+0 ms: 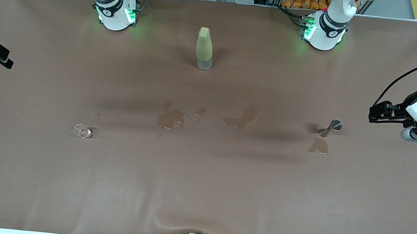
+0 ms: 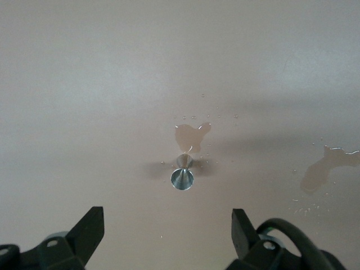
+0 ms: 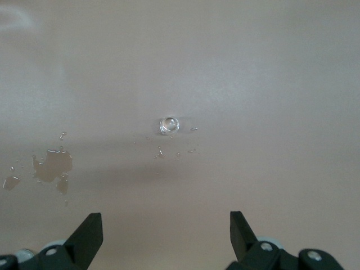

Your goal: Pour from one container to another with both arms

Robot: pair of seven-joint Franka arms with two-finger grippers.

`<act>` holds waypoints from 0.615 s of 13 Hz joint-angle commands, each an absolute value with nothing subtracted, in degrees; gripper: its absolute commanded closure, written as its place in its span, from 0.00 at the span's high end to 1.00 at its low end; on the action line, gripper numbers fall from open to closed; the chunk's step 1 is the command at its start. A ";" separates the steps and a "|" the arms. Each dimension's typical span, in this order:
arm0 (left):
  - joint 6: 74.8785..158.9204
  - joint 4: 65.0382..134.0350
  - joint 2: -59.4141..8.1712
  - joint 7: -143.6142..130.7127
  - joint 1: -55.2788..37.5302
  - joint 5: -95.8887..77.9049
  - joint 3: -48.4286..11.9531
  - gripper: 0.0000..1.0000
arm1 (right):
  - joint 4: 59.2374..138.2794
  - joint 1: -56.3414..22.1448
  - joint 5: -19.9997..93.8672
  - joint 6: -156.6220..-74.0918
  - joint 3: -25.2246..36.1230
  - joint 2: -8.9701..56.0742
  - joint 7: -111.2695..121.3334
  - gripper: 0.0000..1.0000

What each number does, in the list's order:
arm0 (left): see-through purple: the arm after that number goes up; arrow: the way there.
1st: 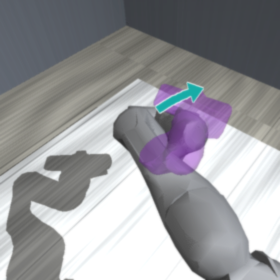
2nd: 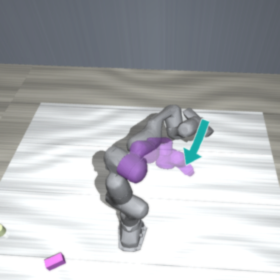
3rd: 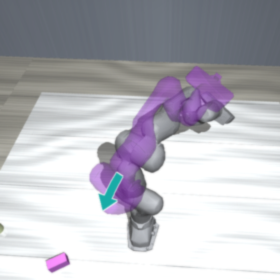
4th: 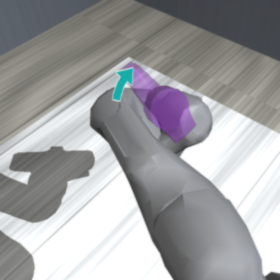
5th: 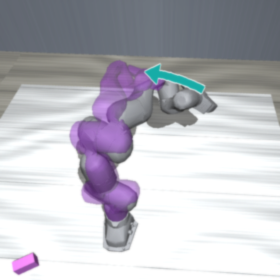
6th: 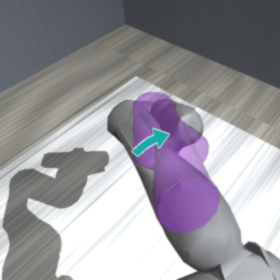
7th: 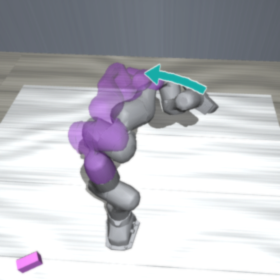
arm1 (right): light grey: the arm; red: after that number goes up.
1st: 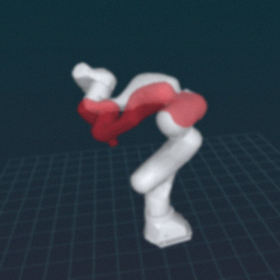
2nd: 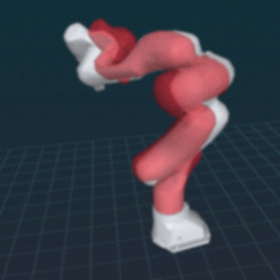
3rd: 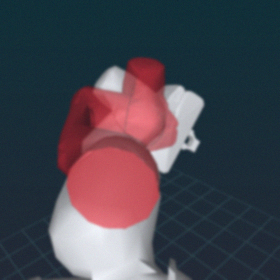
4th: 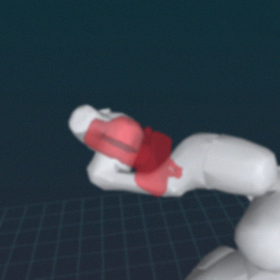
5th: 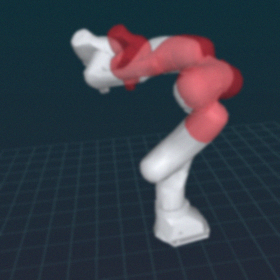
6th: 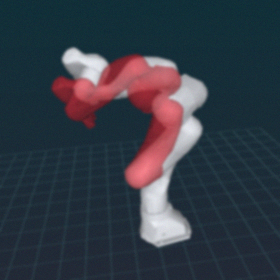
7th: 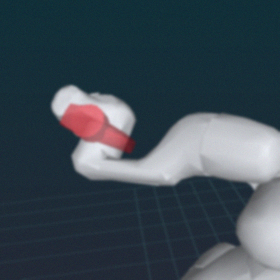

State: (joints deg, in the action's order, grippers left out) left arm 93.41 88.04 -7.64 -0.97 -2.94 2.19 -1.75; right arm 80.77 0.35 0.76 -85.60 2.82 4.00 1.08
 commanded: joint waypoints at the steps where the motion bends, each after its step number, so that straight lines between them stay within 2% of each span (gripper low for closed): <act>1: 94.31 90.61 -5.63 -1.05 -2.81 1.32 -1.76 1.00 | 82.53 1.50 1.05 -85.87 1.41 2.63 0.44 1.00; 8: 94.13 90.53 -5.89 -1.14 -2.81 1.14 -1.76 1.00 | 82.00 1.05 0.97 -84.64 1.32 2.64 0.35 1.00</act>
